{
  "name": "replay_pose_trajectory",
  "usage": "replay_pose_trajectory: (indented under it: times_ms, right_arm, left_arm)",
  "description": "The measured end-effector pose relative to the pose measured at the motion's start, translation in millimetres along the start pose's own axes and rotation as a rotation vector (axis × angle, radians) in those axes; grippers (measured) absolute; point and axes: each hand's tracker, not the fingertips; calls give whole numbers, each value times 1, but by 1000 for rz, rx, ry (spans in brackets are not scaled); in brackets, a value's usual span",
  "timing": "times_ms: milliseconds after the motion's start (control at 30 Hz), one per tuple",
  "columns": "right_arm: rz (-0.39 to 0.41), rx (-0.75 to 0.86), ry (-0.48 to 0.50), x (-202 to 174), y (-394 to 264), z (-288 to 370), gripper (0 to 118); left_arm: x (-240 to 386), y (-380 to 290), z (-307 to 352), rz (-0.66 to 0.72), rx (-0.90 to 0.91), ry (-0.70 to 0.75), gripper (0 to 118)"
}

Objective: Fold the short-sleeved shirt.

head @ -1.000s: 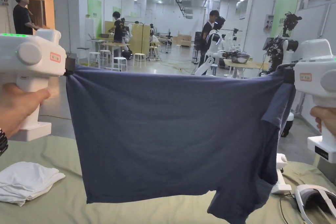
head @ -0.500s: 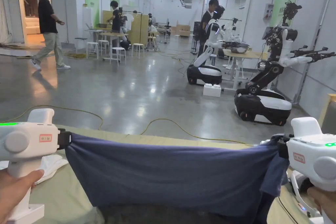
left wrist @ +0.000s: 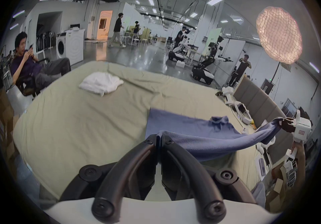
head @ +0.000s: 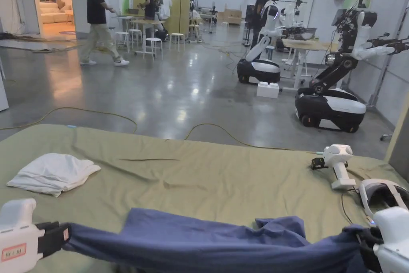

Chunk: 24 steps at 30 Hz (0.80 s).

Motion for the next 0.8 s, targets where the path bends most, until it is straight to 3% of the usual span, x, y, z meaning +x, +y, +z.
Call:
replay_pose_trajectory:
  times_ms: [267, 467, 733, 800]
  right_arm:
    - [68, -294, 68, -52, -103, 2, 3]
    - [64, -473, 79, -75, -159, -9, 3]
    - [6, -533, 60, -78, -179, -14, 3]
    - [-5, -531, 53, -78, -182, -16, 15]
  left_arm:
    - [-14, -100, -12, -65, -285, 48, 7]
    - [-17, -139, -27, -100, -407, 96, 7]
    - [-5, -158, -25, -121, -483, 114, 7]
    - [-5, -158, -25, -104, -492, 115, 13]
